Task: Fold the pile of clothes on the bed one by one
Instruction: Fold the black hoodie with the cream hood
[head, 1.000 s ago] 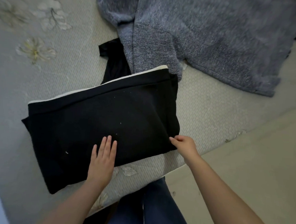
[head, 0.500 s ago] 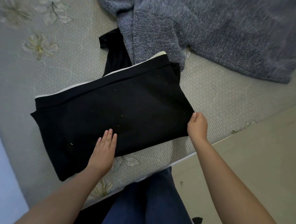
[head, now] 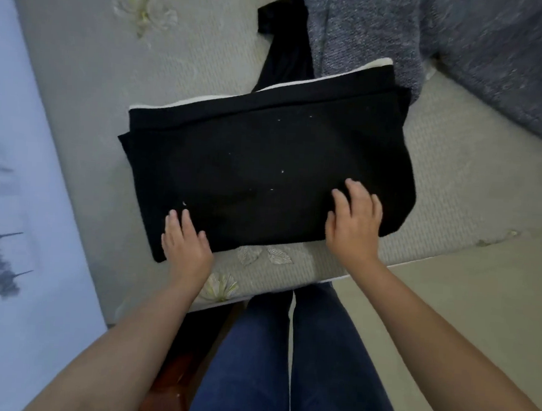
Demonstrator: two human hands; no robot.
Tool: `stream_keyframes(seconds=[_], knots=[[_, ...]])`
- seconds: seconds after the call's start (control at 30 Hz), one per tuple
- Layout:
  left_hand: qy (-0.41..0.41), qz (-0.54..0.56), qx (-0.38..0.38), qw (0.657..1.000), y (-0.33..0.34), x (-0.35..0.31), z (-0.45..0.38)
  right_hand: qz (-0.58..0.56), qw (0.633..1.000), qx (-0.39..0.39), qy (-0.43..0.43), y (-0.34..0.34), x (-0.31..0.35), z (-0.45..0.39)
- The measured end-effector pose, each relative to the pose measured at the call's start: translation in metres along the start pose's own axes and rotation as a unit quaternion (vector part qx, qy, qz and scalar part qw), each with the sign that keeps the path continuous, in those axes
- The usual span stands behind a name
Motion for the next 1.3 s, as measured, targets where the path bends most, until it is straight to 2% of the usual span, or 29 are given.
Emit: stream_keyframes(seconds=[0.07,0.13,0.2,0.4,0.53,0.67,0.73,0.8,0.83,0.9,0.97,1.0,1.1,1.2,1.3], knots=[[-0.142,0.069,-0.017,0.987,-0.001,0.042,0.001,0.026,0.994,0.062,-0.085,0.023,0.045,0.002],[-0.258,0.152,-0.026,0.954,0.004,0.079,0.004,0.058,0.979,0.123,-0.151,0.047,0.077,0.008],[-0.306,0.213,-0.008,0.928,0.015,0.104,0.004,0.096,0.961,0.168,-0.198,0.067,0.092,0.012],[-0.280,0.345,-0.048,0.895,0.010,0.143,-0.008,0.176,0.933,0.225,-0.221,0.098,0.071,0.015],[-0.261,0.301,-0.005,0.917,0.009,0.164,-0.021,0.230,0.916,0.258,-0.206,0.103,0.052,0.012],[-0.254,0.219,0.056,0.940,0.020,0.153,-0.032,0.243,0.914,0.263,-0.190,0.103,0.044,0.012],[-0.224,0.143,0.028,0.964,0.014,0.139,-0.032,0.255,0.912,0.267,-0.180,0.105,0.040,0.012],[-0.157,0.087,-0.044,0.983,-0.001,0.120,-0.025,0.275,0.905,0.268,-0.181,0.104,0.044,0.014],[-0.098,0.073,-0.068,0.990,-0.007,0.105,-0.020,0.275,0.910,0.249,-0.186,0.099,0.051,0.012],[0.077,0.053,-0.087,0.992,-0.007,0.060,-0.006,0.268,0.921,0.197,-0.201,0.089,0.061,0.013],[0.248,-0.016,-0.049,0.967,0.010,0.012,0.016,0.264,0.923,0.172,-0.220,0.084,0.067,0.020],[0.296,-0.070,-0.008,0.952,0.023,-0.004,0.023,0.263,0.923,0.179,-0.217,0.084,0.066,0.025],[0.298,-0.167,0.092,0.935,0.063,-0.010,0.013,0.240,0.937,0.198,-0.157,0.084,0.059,0.028],[0.277,-0.259,0.116,0.918,0.075,-0.013,-0.004,0.227,0.949,0.182,-0.122,0.084,0.060,0.020],[0.277,-0.251,0.145,0.916,0.071,-0.017,-0.006,0.215,0.953,0.167,-0.132,0.086,0.068,0.008]])
Point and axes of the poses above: each hand's wrist, its own z-axis away from the middle knuckle, its own y-axis out of the palm, x = y × z, the point moved 8 cm from there along -z, towards the middle knuckle, and after that the axes turned 2 degrees about -y, right-handed, at the moved point
